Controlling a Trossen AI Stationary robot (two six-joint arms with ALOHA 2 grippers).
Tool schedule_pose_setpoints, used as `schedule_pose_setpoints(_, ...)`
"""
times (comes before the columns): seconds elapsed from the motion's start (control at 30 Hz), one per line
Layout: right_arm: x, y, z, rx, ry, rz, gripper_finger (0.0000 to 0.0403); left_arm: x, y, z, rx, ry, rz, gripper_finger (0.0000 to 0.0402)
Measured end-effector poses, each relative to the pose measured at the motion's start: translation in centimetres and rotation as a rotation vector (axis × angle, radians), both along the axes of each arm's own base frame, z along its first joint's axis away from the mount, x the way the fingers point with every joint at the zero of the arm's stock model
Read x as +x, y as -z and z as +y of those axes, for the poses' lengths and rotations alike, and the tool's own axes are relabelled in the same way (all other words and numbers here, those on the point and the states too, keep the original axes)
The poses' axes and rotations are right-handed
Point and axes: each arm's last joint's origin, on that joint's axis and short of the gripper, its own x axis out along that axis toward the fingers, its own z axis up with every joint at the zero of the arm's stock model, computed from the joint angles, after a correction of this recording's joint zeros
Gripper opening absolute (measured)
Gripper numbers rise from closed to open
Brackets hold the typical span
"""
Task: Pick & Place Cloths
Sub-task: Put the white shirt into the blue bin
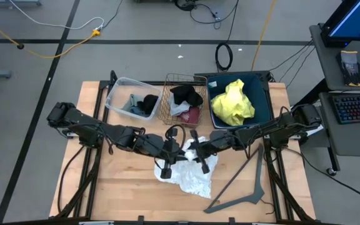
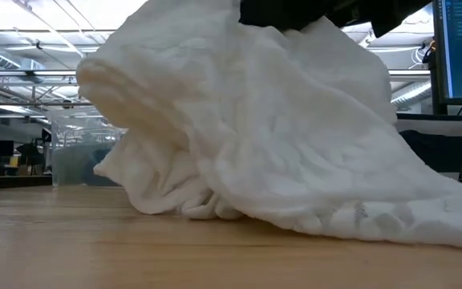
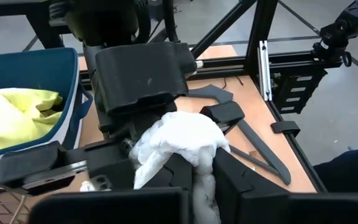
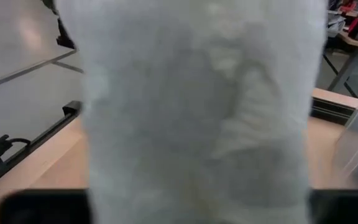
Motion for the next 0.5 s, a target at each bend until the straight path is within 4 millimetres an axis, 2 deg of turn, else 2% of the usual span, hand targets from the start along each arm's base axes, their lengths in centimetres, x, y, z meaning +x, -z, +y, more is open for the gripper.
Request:
schedule_pose_setpoints(0.07, 0.0, -0.1, 0.0, -0.001, 0.000, -0.007, 0.0032, 0.0, 0.0, 0.0, 0.000, 0.000, 0.000, 0.0040)
schedule_pose_setpoints(0.3, -0.4, -0.7, -0.1, 0.032, 0.013, -0.001, 0.0030, -0.4, 0.1, 0.1, 0.005, 0.001, 0.038, 0.0088)
schedule_pose_setpoints(0.5, -1.1, -2.2, -0.3, 0.038, 0.016, -0.052, 0.0030, -2.2, -1.6, 0.2, 0.003, 0.015, 0.035, 0.0126)
